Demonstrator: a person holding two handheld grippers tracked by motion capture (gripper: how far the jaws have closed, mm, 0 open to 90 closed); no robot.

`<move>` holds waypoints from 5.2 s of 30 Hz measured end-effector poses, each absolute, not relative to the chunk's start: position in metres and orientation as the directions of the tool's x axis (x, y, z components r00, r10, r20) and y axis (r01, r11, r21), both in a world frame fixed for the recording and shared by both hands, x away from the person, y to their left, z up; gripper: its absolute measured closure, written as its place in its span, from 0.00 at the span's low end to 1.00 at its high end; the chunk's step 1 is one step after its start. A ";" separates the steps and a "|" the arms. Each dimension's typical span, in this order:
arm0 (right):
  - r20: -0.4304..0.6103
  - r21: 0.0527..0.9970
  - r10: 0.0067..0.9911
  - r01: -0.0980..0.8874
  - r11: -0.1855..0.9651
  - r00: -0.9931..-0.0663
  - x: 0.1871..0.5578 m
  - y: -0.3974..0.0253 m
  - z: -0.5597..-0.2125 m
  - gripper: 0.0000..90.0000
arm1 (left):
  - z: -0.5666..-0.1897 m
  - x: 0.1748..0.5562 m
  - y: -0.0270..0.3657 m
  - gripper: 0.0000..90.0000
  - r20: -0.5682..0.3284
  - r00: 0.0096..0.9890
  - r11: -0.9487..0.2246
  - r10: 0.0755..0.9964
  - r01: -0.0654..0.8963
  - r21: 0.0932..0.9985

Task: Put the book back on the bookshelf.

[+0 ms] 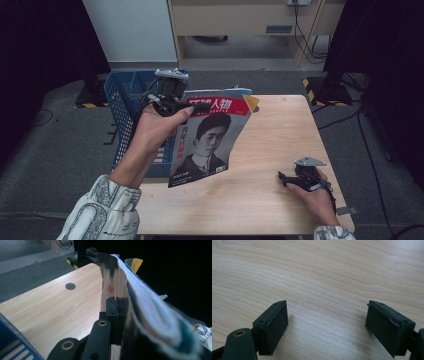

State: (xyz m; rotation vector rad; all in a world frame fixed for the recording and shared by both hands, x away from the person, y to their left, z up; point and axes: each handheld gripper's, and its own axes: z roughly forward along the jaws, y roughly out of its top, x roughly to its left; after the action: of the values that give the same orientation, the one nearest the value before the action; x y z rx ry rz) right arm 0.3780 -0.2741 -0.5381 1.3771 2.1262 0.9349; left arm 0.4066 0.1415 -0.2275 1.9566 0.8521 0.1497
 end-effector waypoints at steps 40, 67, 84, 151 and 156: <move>0.000 0.737 0.913 0.617 0.277 -0.409 0.378 -0.274 -0.538 0.20 | -0.220 0.394 0.214 0.96 -0.221 0.672 -0.224 0.707 0.510 0.831; 0.001 0.737 0.913 0.617 0.275 -0.408 0.378 -0.274 -0.538 0.20 | -0.218 0.380 0.273 0.96 -0.234 0.596 -0.140 0.768 0.512 0.848; 0.000 0.737 0.913 0.617 0.276 -0.409 0.378 -0.274 -0.538 0.20 | -0.214 0.381 0.299 0.96 -0.225 0.545 -0.111 0.808 0.516 0.850; 0.001 0.737 0.913 0.617 0.275 -0.408 0.378 -0.274 -0.538 0.20 | -0.214 0.378 0.389 0.96 -0.208 0.316 0.015 0.926 0.520 0.854; 0.000 0.737 0.913 0.617 0.276 -0.409 0.378 -0.274 -0.538 0.20 | -0.215 0.380 0.395 0.96 -0.204 0.296 0.022 0.933 0.519 0.855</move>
State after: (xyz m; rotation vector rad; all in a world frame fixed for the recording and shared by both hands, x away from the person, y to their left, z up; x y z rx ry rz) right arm 0.3781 -0.2741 -0.5382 1.3770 2.1259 0.9356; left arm 0.3800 0.3951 -0.2153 1.6296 1.3512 0.5567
